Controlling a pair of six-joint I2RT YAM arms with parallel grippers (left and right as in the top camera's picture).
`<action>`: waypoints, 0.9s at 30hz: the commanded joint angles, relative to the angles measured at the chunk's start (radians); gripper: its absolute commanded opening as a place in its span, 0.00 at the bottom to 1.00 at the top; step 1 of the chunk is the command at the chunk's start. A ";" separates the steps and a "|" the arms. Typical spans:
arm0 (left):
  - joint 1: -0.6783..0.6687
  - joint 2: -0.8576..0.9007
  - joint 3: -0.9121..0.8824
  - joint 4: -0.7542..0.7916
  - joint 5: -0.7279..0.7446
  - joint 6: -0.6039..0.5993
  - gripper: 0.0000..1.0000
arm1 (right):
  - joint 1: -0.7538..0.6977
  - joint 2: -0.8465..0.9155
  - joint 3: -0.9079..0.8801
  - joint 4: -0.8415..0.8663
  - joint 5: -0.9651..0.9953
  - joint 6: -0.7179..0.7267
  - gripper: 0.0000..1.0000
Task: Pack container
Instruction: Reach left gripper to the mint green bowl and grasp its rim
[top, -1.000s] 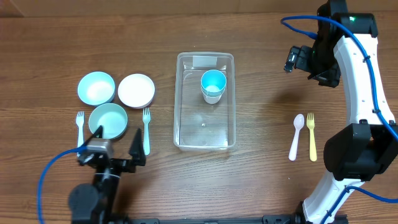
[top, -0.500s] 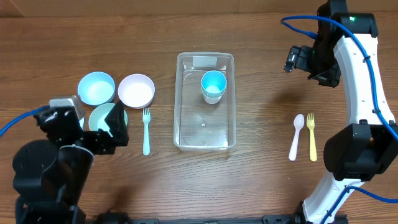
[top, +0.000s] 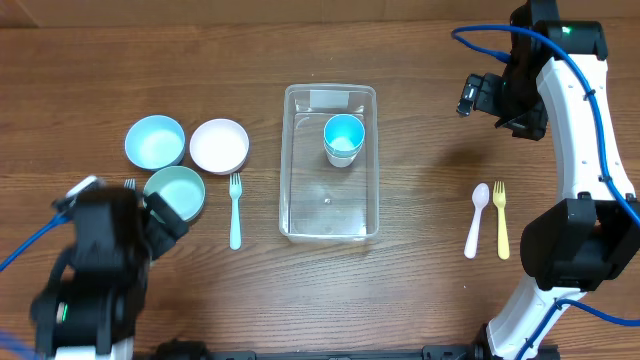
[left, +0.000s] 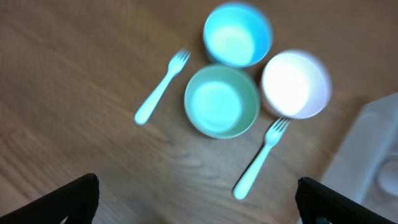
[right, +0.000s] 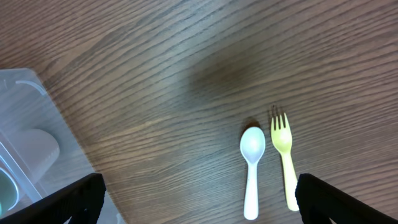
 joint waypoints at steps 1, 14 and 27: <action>0.006 0.256 0.010 0.002 0.013 -0.066 1.00 | 0.001 -0.040 0.023 0.003 0.008 -0.003 1.00; 0.241 0.578 0.010 0.098 0.168 -0.012 0.94 | 0.001 -0.040 0.023 0.003 0.008 -0.003 1.00; 0.257 0.626 -0.010 0.243 0.265 0.130 0.70 | 0.001 -0.040 0.023 0.003 0.008 -0.003 1.00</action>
